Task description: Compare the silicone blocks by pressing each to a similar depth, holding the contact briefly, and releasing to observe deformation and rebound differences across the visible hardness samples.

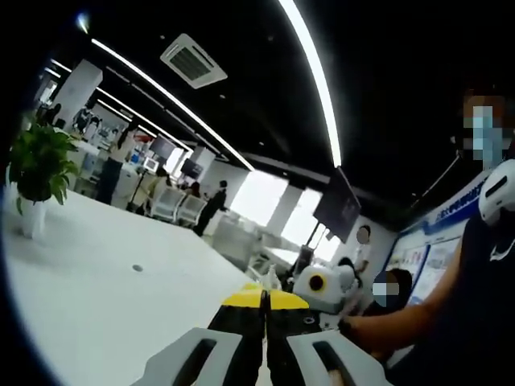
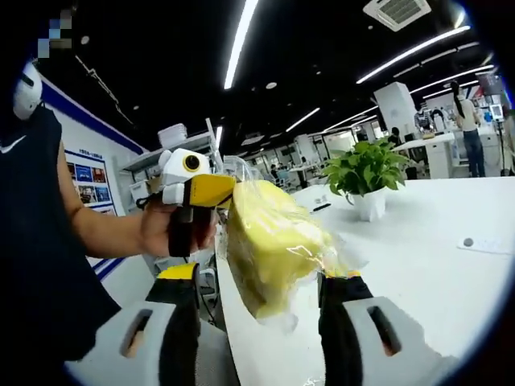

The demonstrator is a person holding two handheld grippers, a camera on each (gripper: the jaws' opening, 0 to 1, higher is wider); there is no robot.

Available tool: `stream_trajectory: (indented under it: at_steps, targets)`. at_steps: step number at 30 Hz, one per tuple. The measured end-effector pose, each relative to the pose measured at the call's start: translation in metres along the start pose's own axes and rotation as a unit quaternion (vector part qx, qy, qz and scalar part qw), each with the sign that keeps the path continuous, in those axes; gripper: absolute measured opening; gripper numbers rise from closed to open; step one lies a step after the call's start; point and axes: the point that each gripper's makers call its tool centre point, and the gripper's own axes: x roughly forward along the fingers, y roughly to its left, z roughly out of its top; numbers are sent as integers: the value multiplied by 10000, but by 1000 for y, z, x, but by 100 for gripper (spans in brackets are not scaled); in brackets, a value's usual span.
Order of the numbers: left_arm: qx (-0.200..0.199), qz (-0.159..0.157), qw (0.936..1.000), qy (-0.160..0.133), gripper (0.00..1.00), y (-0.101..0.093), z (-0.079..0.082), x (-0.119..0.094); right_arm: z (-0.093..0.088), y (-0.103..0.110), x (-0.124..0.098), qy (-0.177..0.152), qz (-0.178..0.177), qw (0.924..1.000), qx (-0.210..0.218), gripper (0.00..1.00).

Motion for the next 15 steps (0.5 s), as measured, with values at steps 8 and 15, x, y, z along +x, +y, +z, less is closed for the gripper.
stream_trajectory:
  at_steps: [8, 15]
  targets:
    - [-80, 35, 9999, -86, 0, 7, 6, -3, -3, -24, -22, 6, -664, 9975, -232, 90]
    - [-164, 88, 9998, -92, 0, 14, 6, -6, -6, -43, -60, -17, -1238, 9915, -410, 96]
